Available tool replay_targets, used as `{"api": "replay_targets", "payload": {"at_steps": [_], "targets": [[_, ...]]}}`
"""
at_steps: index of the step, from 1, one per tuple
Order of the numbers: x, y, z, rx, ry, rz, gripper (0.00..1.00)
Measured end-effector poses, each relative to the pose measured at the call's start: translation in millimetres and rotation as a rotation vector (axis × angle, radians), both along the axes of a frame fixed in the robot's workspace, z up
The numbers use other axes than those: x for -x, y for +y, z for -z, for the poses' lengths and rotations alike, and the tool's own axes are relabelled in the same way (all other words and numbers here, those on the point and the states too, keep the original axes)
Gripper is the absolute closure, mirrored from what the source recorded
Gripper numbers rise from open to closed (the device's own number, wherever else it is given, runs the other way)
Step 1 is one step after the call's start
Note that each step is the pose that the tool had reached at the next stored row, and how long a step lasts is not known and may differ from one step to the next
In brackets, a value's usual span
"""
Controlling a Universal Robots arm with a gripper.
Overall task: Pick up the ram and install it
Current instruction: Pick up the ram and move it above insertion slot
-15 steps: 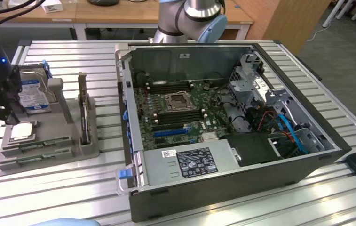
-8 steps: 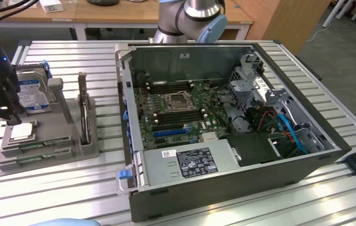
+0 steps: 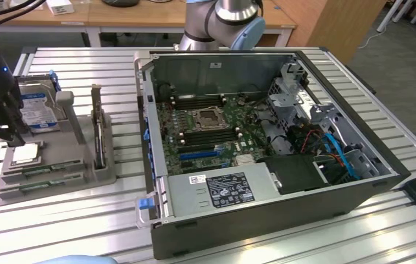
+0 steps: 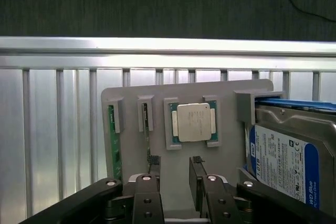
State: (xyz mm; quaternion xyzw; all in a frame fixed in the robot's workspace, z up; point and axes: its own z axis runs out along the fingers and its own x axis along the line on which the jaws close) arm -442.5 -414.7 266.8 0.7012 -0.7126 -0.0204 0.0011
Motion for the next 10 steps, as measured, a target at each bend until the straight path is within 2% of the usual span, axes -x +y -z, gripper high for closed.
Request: {"api": "replay_targets", "payload": {"at_steps": [10], "targets": [[-0.1,-16.3,0.4,0.0004,0.0001,0.0,0.65]]}}
